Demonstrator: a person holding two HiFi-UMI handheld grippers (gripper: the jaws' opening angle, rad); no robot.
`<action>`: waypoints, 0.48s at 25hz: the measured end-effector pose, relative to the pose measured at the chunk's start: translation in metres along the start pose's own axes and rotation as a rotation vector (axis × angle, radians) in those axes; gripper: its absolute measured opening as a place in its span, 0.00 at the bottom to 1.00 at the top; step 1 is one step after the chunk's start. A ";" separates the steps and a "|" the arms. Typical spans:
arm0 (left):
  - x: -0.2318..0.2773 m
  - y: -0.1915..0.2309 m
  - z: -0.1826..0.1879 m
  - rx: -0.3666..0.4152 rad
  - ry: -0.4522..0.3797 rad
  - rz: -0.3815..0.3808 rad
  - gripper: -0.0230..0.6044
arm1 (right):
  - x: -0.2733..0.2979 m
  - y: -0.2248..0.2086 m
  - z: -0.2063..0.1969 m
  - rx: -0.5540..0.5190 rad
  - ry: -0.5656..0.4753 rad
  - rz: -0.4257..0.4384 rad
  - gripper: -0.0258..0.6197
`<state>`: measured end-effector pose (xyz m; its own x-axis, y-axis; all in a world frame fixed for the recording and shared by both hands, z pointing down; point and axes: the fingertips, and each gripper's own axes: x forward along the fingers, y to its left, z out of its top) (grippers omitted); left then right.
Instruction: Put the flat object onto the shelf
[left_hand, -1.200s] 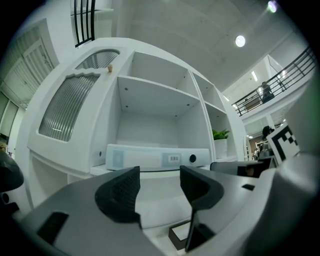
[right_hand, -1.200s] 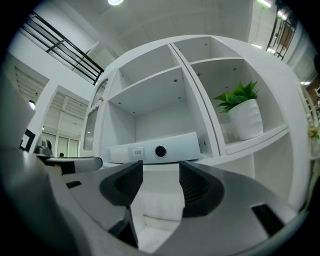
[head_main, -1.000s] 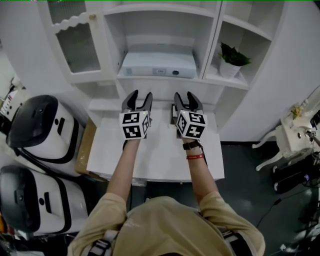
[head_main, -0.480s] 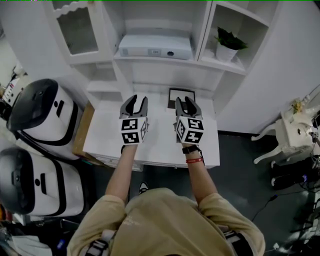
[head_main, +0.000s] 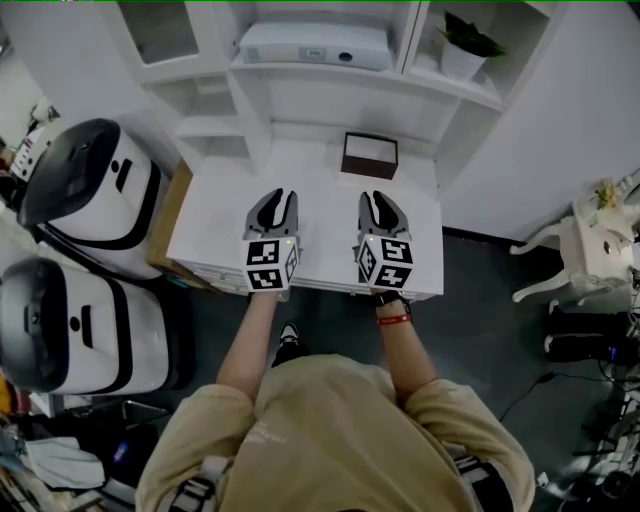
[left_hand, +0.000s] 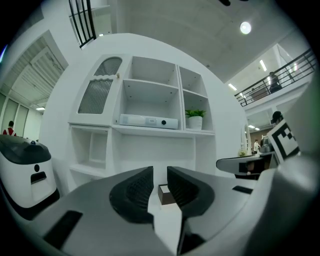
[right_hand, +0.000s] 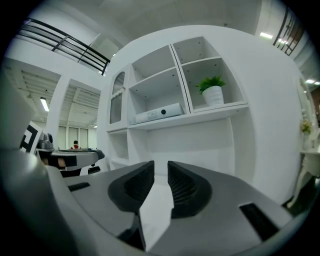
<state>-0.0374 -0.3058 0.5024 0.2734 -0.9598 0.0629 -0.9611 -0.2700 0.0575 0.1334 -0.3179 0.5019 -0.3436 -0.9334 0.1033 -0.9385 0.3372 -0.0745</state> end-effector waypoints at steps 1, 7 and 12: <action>-0.006 -0.004 -0.005 0.007 0.003 0.000 0.19 | -0.006 0.001 -0.006 -0.004 0.009 0.003 0.19; -0.036 -0.020 -0.037 0.019 0.040 0.032 0.16 | -0.039 -0.002 -0.042 -0.001 0.060 0.006 0.18; -0.059 -0.033 -0.060 0.004 0.060 0.052 0.12 | -0.066 -0.005 -0.062 0.009 0.082 0.006 0.17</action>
<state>-0.0199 -0.2356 0.5570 0.2252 -0.9662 0.1258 -0.9741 -0.2207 0.0489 0.1589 -0.2504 0.5569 -0.3517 -0.9180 0.1833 -0.9360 0.3417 -0.0845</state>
